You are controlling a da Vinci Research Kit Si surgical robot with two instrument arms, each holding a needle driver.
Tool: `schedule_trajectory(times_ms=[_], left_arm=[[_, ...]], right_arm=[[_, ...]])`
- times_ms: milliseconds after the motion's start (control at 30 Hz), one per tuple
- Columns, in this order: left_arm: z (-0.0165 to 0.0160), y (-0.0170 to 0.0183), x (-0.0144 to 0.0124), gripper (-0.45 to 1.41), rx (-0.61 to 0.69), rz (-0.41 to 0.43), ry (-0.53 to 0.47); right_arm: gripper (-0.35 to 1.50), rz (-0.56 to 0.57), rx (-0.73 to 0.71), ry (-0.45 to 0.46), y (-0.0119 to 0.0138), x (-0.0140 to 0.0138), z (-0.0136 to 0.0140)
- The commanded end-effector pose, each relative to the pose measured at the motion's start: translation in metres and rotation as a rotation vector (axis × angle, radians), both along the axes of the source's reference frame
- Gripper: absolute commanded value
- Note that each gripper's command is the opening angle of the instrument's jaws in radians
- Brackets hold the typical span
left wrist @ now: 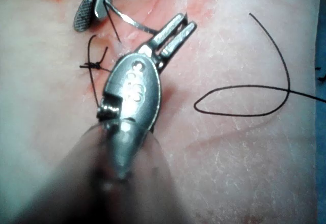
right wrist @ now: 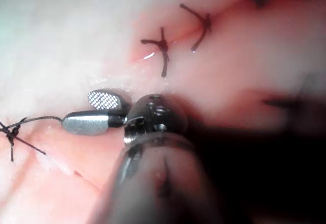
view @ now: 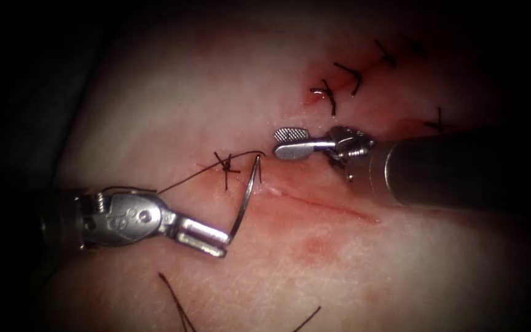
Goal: Wound Closure
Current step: Pull needle the remaining distance through skin with left hand, then hand needle to right needle holder
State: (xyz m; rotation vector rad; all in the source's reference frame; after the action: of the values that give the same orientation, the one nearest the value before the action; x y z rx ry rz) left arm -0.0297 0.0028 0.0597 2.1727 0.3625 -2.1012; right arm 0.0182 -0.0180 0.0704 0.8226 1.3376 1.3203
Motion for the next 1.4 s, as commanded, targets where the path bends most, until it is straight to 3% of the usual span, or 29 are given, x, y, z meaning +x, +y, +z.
schedule_trajectory(times_ms=[33, 433, 767, 1033, 1167, 1300, 1400], left_arm=[[0.0003, 0.0002, -0.0005, -0.45, -0.006, -0.011, -0.009], [-0.0024, 0.0056, 0.0001, -0.45, -0.066, -0.123, -0.006], [-0.0026, 0.0075, 0.0008, -0.45, -0.1, -0.196, 0.013], [-0.0016, 0.0051, 0.0008, -0.45, -0.154, -0.254, 0.028], [-0.0001, 0.0029, 0.0001, -0.45, -0.183, -0.268, 0.064], [0.0018, 0.0014, -0.0005, -0.45, -0.207, -0.287, 0.111], [0.003, 0.0008, -0.0009, -0.45, -0.22, -0.3, 0.14]], right_arm=[[0.73, -0.002, -0.001, 0.003, -0.0006, 0.0008, 0.0008], [0.71, -0.005, -0.008, -0.007, -0.0013, 0.0007, 0.0014], [0.68, -0.005, -0.01, -0.013, -0.0016, 0.0006, 0.0014], [0.68, 0.004, 0.009, -0.023, -0.0011, -0.0001, 0.0002], [0.54, 0.024, 0.041, -0.056, -0.0001, -0.0005, -0.0016], [0.89, 0.03, 0.064, -0.057, 0.0003, -0.0004, -0.0039], [0.93, 0.009, 0.075, -0.032, -0.0001, 0.0, -0.0061]])
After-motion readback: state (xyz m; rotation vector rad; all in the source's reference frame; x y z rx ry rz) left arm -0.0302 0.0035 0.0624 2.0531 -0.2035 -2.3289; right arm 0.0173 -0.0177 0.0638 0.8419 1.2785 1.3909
